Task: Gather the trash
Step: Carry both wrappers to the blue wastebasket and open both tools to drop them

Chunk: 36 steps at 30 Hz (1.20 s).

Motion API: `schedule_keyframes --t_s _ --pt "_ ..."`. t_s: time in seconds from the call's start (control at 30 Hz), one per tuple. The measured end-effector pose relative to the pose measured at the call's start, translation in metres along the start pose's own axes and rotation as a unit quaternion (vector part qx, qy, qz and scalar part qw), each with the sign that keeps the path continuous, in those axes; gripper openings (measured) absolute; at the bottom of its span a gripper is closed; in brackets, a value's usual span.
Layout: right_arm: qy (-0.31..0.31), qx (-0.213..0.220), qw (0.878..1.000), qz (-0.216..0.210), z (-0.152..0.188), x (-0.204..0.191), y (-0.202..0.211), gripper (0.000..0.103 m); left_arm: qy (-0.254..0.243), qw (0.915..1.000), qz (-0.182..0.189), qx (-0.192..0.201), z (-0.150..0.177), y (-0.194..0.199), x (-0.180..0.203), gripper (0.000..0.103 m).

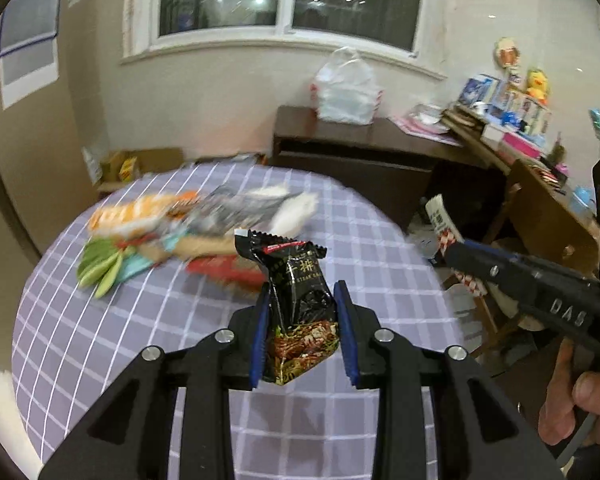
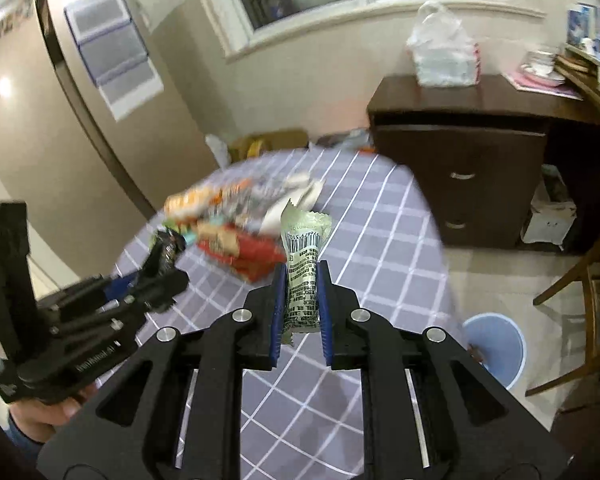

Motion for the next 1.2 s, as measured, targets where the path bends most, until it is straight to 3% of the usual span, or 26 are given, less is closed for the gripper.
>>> schedule_keyframes --t_s 0.2,0.43,0.73,0.87,1.07,1.17,1.2 --pt "-0.04 0.058 0.997 0.042 -0.018 0.063 0.062 0.016 -0.034 0.9979 0.054 0.01 -0.021 -0.003 0.07 0.029" --pt "-0.116 0.068 0.985 0.108 -0.003 0.153 0.097 0.016 -0.092 0.9903 0.103 -0.019 -0.022 -0.041 0.158 0.03" --pt "-0.195 0.021 0.97 0.142 0.042 0.241 0.082 0.016 -0.138 0.9788 0.118 -0.095 0.006 -0.12 0.233 0.03" --pt "-0.22 0.001 0.965 0.144 0.057 0.265 0.066 0.016 -0.155 0.971 0.117 -0.139 0.027 -0.16 0.259 0.03" --pt "-0.24 -0.023 0.96 0.141 0.075 0.287 0.049 0.016 -0.159 0.9643 0.119 -0.175 0.042 -0.197 0.279 0.031" --pt "-0.252 -0.031 0.957 0.137 0.081 0.297 0.04 0.019 -0.159 0.9631 0.115 -0.184 0.044 -0.209 0.281 0.039" --pt "-0.256 -0.035 0.956 0.137 0.083 0.3 0.037 0.02 -0.157 0.9631 0.114 -0.187 0.043 -0.211 0.281 0.053"
Point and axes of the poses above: each gripper's, at about its wrist camera, not at the fingertips, and y roughly against the way its jaws point, x to its right, z to its underside, the point moved 4 cm from there along -y, roughly the way its jaws point, and after that the axes turned 9 degrees about y, right-handed, at the moved point
